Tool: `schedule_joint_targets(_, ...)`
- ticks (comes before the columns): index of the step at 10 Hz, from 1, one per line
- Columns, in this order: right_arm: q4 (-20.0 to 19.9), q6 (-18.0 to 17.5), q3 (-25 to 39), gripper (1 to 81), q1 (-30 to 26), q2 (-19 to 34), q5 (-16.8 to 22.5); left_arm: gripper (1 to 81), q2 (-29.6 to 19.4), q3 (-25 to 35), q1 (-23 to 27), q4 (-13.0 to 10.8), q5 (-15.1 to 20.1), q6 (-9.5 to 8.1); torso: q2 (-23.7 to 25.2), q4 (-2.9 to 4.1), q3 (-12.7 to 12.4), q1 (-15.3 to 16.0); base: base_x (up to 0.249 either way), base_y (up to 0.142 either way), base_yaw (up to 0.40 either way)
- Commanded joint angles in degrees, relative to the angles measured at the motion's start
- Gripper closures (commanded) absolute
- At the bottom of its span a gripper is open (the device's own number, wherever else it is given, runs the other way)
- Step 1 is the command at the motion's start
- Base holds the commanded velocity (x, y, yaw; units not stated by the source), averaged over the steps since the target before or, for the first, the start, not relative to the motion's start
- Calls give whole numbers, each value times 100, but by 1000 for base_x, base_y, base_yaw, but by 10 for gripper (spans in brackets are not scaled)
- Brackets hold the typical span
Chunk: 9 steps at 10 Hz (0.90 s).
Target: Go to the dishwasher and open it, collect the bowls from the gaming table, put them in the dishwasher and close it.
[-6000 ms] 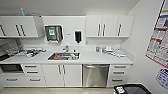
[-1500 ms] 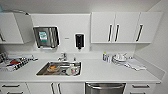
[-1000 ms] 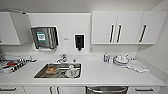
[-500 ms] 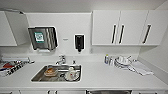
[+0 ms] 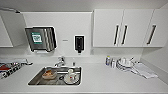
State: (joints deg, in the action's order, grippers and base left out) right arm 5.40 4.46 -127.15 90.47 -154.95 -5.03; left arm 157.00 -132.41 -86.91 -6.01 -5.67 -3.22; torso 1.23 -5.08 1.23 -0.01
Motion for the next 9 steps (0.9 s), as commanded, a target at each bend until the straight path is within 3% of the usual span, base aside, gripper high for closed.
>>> schedule_joint_targets(1, 5, 11, 42, 10, -226, 111, 257, 10, -81, 58, 240, -58, 259, 14, 0, 0, 0, 1, 118, 0, 0)
schedule_joint_targets(6, -39, 11, 33, 10, -243, 77, 266, 10, -81, 58, 240, -23, 268, 14, -2, 0, 2, 8, 36, 0, 0)
schedule_joint_targets(9, -65, -59, -55, 10, -349, 50, 477, 10, -194, 93, 240, 12, 242, -3, 0, 0, 2, 3, 0, 0, 0)
